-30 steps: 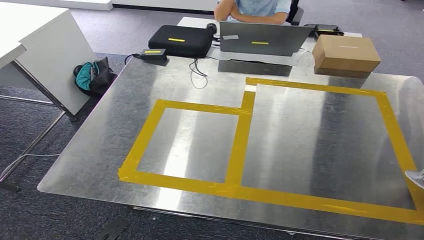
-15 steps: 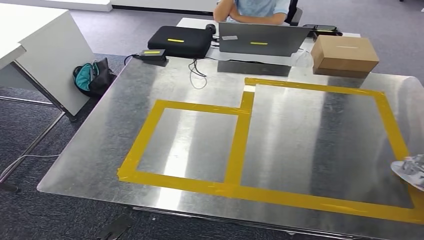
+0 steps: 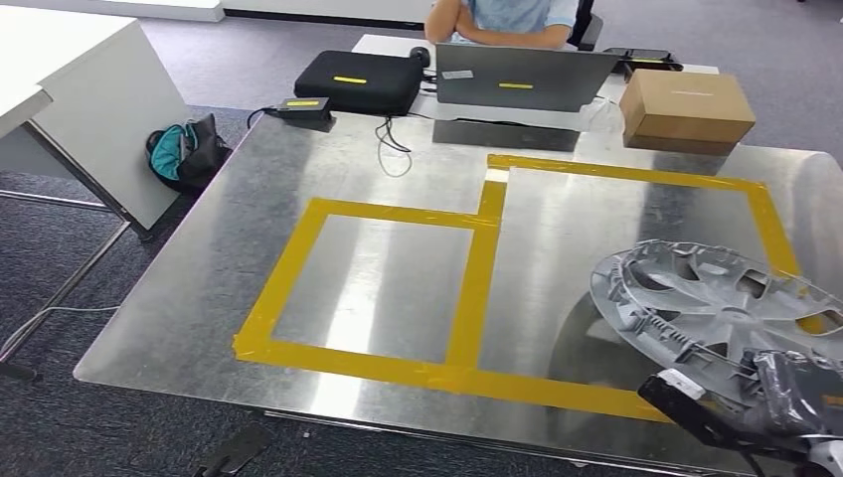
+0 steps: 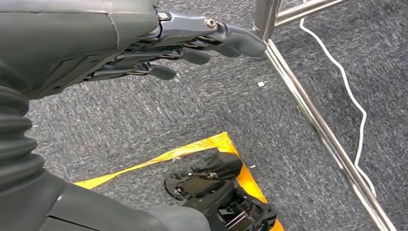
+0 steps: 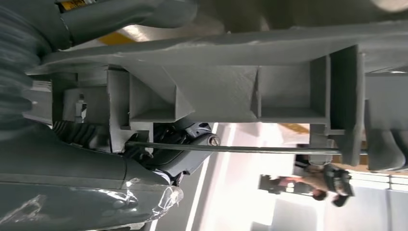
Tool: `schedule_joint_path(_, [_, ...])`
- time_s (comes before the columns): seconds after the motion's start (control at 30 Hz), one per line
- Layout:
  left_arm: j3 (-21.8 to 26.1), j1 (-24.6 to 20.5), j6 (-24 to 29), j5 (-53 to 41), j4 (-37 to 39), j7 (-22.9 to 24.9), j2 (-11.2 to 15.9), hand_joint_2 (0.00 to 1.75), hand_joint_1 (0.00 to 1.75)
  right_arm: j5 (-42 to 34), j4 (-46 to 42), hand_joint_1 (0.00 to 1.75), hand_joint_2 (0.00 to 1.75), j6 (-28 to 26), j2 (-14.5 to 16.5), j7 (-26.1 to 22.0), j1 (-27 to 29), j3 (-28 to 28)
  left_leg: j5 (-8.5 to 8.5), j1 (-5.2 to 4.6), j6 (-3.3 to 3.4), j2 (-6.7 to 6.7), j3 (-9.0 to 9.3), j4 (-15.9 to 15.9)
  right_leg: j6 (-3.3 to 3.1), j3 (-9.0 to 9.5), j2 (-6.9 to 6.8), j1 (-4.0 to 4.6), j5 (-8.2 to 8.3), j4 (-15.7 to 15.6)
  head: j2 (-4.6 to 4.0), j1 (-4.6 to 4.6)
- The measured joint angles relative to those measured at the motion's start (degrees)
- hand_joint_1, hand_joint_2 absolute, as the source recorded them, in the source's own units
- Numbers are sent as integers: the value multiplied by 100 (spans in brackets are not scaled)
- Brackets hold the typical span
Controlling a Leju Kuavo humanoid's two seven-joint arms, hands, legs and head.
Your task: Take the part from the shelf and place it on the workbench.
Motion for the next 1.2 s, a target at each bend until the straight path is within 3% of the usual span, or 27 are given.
schedule_joint_path(0.27, [-74,-14,-7,13,10,43,16,175,0,-77,89,175,175,-61,-297,292,-7,397,-3,1,0,0,2,-2,-3,-54,-1,0,-5,-1,0,-1])
schedule_joint_path(0.63, [-135,-8,31,116,20,56,44,175,0,-253,121,175,175,-327,-493,866,359,196,-4,0,0,-5,1,-2,-5,-58,-11,0,-7,-2,0,-1])
schedule_joint_path(0.9, [-211,-4,18,171,46,61,81,175,0,-367,123,175,175,-407,-471,753,667,-389,-7,0,2,-5,1,-3,-5,-62,-8,0,-7,-2,0,-1])
schedule_joint_path(1.2, [-306,-2,-54,184,65,71,123,175,0,-308,171,175,175,-382,-352,537,688,-644,-6,1,2,-5,1,-4,-6,-61,-8,1,-7,-2,0,0])
